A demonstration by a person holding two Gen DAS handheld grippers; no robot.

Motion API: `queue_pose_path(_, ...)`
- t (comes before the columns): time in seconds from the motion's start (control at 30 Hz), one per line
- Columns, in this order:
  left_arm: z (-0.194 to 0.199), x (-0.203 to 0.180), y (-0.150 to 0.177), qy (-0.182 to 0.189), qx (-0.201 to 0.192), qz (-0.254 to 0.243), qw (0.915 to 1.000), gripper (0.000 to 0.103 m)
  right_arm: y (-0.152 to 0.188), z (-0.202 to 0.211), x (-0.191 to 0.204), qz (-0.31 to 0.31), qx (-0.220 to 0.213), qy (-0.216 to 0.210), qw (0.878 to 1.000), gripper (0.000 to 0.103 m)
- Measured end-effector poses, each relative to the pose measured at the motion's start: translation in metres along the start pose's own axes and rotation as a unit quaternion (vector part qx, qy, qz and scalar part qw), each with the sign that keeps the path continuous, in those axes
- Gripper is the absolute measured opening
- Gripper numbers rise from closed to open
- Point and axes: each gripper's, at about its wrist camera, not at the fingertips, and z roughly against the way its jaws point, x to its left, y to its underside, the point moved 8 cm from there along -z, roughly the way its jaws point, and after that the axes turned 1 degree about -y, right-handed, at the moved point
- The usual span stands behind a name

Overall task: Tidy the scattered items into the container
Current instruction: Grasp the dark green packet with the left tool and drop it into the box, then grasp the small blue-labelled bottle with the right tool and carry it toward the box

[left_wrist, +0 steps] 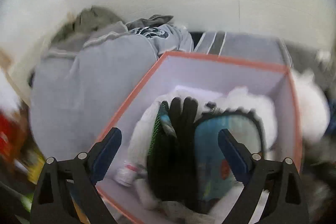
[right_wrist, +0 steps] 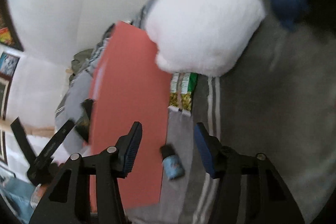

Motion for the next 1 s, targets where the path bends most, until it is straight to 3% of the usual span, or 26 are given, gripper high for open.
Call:
queue_pose_path(0.1,0.020,0.005,-0.011,0.016,-0.030,0.039,0.9987,0.094,-0.011,-0.034,-0.016,-0.020,-0.006,0.019,1.000,0.046)
queue_pose_path(0.13,0.024,0.006,-0.015,0.011,-0.038,0.044,0.9983,0.094,-0.014,-0.041,-0.019,-0.024,-0.013,0.022,0.999,0.035)
queue_pose_path(0.17,0.028,0.005,-0.016,0.006,-0.046,0.049,0.9977,0.094,-0.020,-0.046,-0.021,-0.021,-0.027,0.025,0.999,0.032)
queue_pose_path(0.23,0.029,0.003,-0.020,0.013,-0.044,0.055,0.9975,0.094,-0.029,-0.055,-0.022,-0.001,-0.039,0.028,0.999,0.016)
queue_pose_path(0.43,0.035,0.019,-0.022,0.030,-0.043,0.124,0.9909,0.093,-0.021,-0.016,-0.018,-0.062,-0.071,-0.010,0.996,0.009)
queue_pose_path(0.57,0.048,0.036,-0.020,0.053,-0.053,0.160,0.9844,0.094,-0.021,0.045,0.061,0.017,-0.132,-0.064,0.989,0.008)
queue_pose_path(0.63,0.053,0.050,-0.018,0.043,-0.056,0.186,0.9799,0.094,-0.009,0.069,0.126,0.098,-0.156,-0.108,0.977,0.008)
queue_pose_path(0.7,0.052,0.058,-0.011,0.047,-0.047,0.215,0.9744,0.094,0.009,0.067,0.172,0.157,-0.143,-0.135,0.968,0.008)
queue_pose_path(0.73,0.051,0.058,-0.007,0.057,-0.037,0.227,0.9716,0.094,0.025,0.054,0.195,0.193,-0.112,-0.142,0.964,0.008)
queue_pose_path(0.77,0.049,0.055,-0.005,0.067,-0.029,0.231,0.9703,0.094,0.035,0.042,0.204,0.211,-0.095,-0.131,0.964,0.009)
queue_pose_path(0.8,0.049,0.053,-0.004,0.074,-0.026,0.227,0.9707,0.094,0.045,0.032,0.207,0.233,-0.084,-0.100,0.964,0.016)
queue_pose_path(0.9,0.053,0.045,-0.006,0.071,-0.032,0.206,0.9754,0.094,0.052,0.034,0.184,0.249,-0.111,-0.017,0.962,0.045)
queue_pose_path(0.93,0.056,0.043,-0.006,0.073,-0.036,0.205,0.9755,0.094,0.050,0.039,0.168,0.247,-0.111,0.008,0.963,0.047)
queue_pose_path(1.0,0.058,0.039,-0.006,0.081,-0.037,0.208,0.9741,0.094,0.051,0.031,0.138,0.247,-0.065,0.046,0.966,0.048)
